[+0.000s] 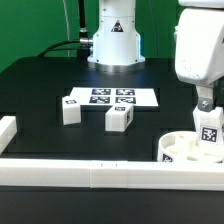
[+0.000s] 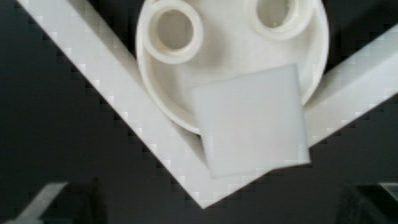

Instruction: Assemble stool

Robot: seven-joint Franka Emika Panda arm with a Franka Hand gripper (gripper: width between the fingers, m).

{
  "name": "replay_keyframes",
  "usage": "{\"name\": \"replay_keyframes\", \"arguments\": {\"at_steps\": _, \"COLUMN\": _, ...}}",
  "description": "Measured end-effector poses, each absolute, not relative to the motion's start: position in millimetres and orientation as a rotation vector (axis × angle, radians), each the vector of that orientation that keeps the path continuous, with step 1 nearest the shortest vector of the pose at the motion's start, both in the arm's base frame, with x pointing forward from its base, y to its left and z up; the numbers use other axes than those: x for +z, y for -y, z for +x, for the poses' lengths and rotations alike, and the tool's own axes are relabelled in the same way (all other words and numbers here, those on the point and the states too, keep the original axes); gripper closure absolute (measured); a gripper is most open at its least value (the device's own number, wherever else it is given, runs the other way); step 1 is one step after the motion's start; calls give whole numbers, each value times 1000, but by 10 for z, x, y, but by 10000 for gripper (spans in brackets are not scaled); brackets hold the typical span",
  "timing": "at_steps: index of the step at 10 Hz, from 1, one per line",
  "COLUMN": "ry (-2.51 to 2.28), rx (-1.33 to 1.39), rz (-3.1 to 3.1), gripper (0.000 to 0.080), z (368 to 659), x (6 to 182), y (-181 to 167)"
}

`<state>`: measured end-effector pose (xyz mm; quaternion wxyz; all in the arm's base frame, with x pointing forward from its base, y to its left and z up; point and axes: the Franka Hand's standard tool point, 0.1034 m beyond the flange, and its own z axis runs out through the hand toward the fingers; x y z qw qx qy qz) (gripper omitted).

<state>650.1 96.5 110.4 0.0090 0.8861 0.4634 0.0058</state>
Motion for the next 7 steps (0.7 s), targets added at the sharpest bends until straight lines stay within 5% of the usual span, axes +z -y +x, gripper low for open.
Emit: {"name": "replay_keyframes", "arguments": {"at_steps": 7, "ry": -1671, "rx": -12, "rz": 2625, "gripper": 150, "z": 6442, "x": 1032, "y": -948}}
